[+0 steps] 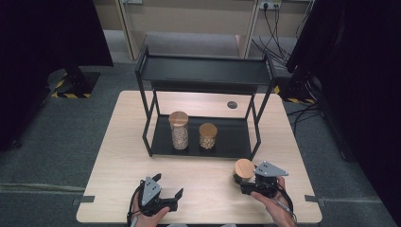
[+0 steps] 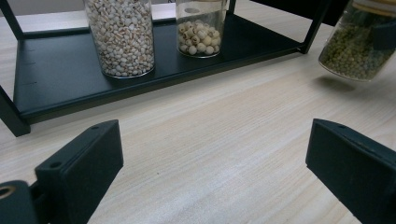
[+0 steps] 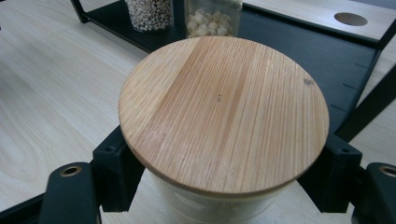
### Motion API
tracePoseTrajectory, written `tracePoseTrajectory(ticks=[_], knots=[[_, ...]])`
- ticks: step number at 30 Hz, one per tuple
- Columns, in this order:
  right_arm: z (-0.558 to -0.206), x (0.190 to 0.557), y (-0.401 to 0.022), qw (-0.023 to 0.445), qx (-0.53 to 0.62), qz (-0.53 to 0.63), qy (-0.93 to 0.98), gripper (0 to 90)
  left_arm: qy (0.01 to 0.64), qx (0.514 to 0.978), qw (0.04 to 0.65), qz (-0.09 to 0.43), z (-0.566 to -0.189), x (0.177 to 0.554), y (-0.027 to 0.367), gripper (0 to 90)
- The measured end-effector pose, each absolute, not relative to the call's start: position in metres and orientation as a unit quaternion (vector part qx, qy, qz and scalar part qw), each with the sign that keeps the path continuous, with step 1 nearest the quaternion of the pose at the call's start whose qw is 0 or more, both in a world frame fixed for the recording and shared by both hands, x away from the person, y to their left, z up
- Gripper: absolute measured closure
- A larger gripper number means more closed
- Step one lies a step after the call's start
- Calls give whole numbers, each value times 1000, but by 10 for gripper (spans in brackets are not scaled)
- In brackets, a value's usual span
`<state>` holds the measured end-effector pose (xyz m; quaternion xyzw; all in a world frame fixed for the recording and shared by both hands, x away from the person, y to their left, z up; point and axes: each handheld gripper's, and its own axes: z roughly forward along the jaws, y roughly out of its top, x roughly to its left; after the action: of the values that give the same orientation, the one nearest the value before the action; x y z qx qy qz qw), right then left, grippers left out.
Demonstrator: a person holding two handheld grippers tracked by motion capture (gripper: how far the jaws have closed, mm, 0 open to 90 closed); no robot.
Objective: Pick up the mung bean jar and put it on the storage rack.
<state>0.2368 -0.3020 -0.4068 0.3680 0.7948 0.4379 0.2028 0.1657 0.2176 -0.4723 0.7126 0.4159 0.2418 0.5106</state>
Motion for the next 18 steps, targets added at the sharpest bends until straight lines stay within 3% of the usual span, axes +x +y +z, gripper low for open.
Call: tracePoseTrajectory(ticks=[18], knots=[[-389,264,-281,195,354,442,801,255,417,712,511,243,-472,166,218,35]])
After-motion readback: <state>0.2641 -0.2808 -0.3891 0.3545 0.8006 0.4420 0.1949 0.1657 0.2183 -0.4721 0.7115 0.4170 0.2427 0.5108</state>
